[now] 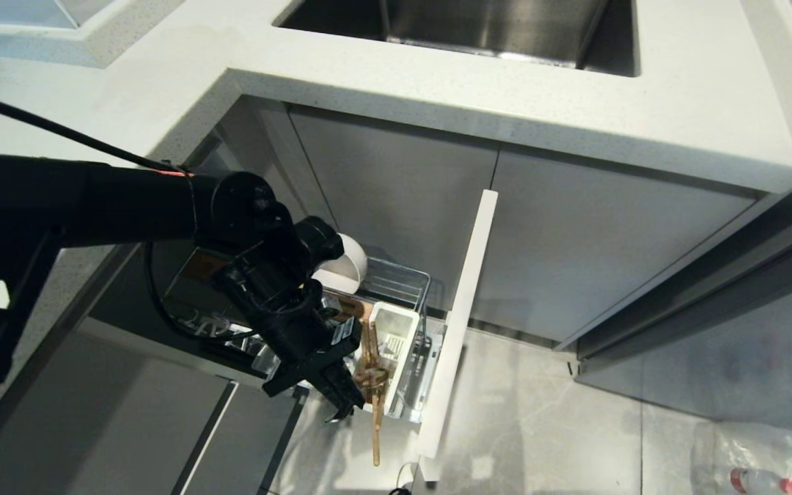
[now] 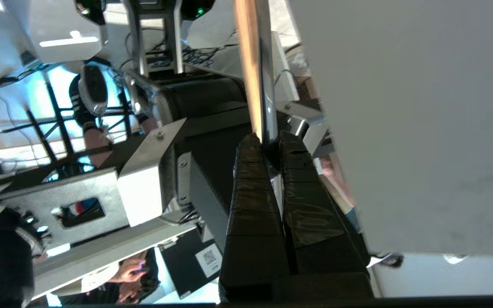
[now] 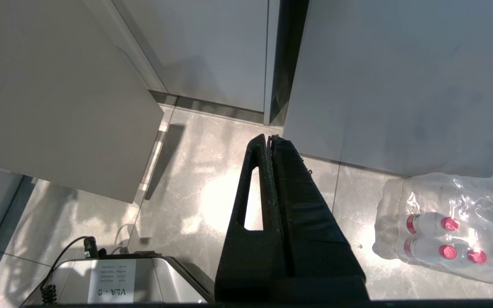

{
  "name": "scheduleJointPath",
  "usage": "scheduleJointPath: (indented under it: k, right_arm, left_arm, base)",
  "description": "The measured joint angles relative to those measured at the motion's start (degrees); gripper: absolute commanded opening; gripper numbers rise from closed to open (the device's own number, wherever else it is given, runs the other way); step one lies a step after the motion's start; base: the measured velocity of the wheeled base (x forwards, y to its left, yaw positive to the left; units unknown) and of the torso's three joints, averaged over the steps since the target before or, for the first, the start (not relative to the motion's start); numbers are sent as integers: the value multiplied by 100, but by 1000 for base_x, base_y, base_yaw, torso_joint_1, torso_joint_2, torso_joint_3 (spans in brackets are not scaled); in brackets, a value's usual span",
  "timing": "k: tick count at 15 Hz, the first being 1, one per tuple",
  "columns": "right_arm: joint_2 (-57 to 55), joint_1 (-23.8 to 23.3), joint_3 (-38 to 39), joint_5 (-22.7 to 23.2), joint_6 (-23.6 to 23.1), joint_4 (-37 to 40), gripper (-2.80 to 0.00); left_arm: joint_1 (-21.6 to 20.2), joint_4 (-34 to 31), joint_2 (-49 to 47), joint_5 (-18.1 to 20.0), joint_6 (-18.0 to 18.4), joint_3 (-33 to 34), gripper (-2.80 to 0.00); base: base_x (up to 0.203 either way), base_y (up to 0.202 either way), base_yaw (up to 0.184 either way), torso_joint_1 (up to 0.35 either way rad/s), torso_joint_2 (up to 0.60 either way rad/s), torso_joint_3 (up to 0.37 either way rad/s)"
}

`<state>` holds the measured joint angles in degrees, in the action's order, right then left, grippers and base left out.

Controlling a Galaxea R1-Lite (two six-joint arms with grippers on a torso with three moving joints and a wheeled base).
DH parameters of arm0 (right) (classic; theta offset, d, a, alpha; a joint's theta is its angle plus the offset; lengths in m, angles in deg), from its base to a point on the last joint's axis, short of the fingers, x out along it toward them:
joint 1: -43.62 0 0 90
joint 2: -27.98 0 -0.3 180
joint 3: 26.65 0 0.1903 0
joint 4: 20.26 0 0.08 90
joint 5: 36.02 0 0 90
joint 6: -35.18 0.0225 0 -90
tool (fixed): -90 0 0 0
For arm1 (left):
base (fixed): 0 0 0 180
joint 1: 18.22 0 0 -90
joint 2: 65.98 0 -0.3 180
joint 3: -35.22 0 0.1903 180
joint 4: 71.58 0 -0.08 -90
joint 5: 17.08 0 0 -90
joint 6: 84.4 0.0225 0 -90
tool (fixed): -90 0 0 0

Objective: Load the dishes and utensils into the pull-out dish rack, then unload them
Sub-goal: Pick up the spoon and place it in the cupboard

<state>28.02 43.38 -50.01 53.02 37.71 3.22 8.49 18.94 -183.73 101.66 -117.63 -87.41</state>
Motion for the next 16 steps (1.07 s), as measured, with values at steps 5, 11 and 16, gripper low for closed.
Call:
scheduleJointPath:
  k: [5, 11, 16]
  right_arm:
    - [0, 0, 0, 0, 0, 1, -280]
    - [0, 2, 0, 0, 0, 0, -280]
    - [0, -2, 0, 1, 0, 0, -280]
  left_arm:
    - [-41, 4, 184, -37, -354, -122, -280]
    - [53, -519, 1199, -99, -708, -629, -280]
    - [55, -405, 1303, -210, -709, -1186, -280]
  base:
    - [0, 0, 0, 0, 0, 0]
    - [0, 0, 0, 0, 0, 0]
    - [0, 0, 0, 0, 0, 0]
